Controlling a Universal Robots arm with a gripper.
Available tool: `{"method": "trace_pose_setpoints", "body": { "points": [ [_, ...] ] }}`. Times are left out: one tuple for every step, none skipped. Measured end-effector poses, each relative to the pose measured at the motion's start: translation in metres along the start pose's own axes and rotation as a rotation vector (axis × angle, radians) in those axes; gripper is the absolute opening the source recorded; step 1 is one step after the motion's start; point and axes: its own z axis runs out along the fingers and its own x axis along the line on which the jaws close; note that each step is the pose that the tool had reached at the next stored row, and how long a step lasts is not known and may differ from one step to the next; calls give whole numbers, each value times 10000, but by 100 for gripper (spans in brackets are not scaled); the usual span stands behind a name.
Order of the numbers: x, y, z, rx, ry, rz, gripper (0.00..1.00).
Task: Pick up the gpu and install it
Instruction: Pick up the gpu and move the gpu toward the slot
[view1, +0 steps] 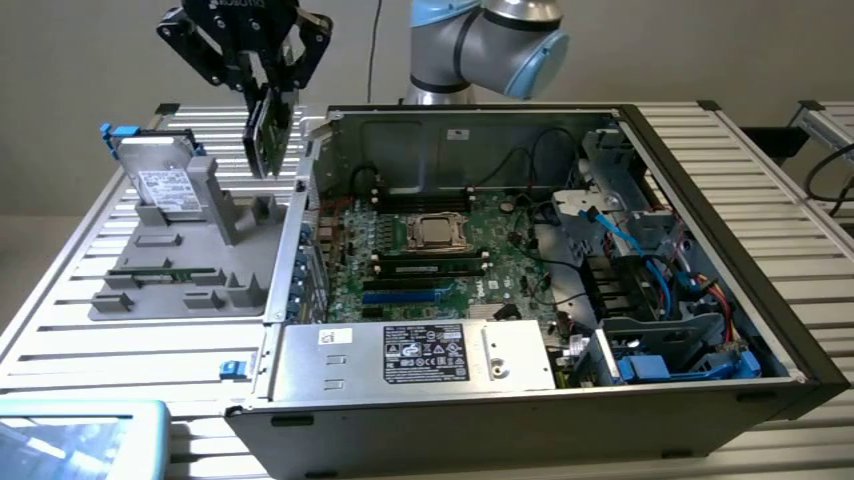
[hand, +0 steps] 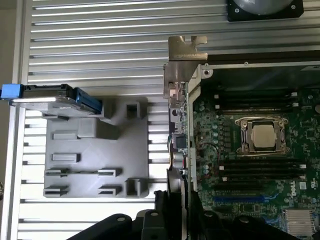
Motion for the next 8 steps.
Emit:
{"method": "trace_pose_setpoints", "body": {
  "points": [
    [-46, -8, -3, -6, 0, -1, 29],
    [-91, -16, -5, -11, 1, -2, 29],
    [-136, -23, -8, -19, 2, 0, 29],
    [-185, -31, -10, -25, 2, -1, 29],
    [-231, -37, -12, -30, 1, -2, 29],
    [-275, -44, -15, -32, 2, -2, 29],
    [-324, -52, -18, -33, 2, -1, 29],
    [-370, -61, -20, -34, 2, -2, 29]
  ]
}}
